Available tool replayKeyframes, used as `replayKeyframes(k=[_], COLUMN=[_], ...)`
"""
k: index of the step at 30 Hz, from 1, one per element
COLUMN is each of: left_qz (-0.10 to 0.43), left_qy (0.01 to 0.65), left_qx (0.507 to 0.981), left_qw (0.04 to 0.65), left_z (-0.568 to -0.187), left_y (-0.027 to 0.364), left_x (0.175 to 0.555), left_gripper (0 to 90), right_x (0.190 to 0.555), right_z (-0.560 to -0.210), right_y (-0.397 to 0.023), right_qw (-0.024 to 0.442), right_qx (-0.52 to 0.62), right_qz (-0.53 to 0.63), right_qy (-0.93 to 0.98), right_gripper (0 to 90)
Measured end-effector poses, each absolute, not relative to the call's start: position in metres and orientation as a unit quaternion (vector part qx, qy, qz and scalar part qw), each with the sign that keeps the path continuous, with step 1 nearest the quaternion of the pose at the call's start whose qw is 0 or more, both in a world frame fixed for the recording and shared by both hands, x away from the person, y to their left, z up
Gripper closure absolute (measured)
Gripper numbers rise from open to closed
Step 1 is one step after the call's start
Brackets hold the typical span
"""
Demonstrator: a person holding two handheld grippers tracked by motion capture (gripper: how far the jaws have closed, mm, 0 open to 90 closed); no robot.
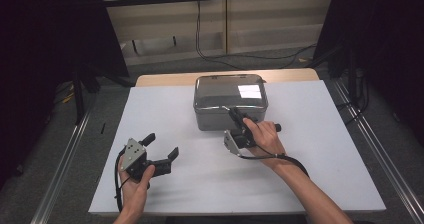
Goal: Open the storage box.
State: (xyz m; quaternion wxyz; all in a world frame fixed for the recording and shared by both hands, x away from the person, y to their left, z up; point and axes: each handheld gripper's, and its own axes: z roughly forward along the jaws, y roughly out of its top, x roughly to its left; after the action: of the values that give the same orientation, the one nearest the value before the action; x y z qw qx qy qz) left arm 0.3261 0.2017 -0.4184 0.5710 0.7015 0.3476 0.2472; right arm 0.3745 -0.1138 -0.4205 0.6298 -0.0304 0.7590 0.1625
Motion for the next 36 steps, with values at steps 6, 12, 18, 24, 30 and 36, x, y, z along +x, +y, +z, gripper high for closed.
replayKeyframes(k=[6, 12, 18, 24, 30, 36], left_qz=[0.247, 0.24, 0.239, 0.243, 0.245, 0.25], left_qy=[0.336, 0.321, 0.304, 0.285, 0.292, 0.302], left_qx=[0.703, 0.704, 0.705, 0.723, 0.709, 0.696], left_qw=[0.577, 0.586, 0.594, 0.581, 0.593, 0.601], left_z=[-0.418, -0.413, -0.406, -0.408, -0.406, -0.404], left_y=[0.196, 0.19, 0.182, 0.176, 0.172, 0.166], left_x=[0.338, 0.353, 0.365, 0.38, 0.395, 0.408], left_gripper=[2.4, 2.3, 2.6, 3.4, 3.2, 2.3], right_x=[0.375, 0.375, 0.375, 0.376, 0.377, 0.378], right_z=[-0.419, -0.417, -0.415, -0.415, -0.41, -0.404], right_y=[-0.114, -0.115, -0.115, -0.115, -0.116, -0.116], right_qw=[0.631, 0.632, 0.631, 0.632, 0.636, 0.638], right_qx=[-0.029, -0.028, -0.024, -0.025, -0.028, -0.026], right_qz=[0.167, 0.167, 0.17, 0.171, 0.172, 0.173], right_qy=[0.757, 0.757, 0.757, 0.755, 0.752, 0.75], right_gripper=[80.6, 80.7, 80.7, 80.9, 81.4, 81.7])
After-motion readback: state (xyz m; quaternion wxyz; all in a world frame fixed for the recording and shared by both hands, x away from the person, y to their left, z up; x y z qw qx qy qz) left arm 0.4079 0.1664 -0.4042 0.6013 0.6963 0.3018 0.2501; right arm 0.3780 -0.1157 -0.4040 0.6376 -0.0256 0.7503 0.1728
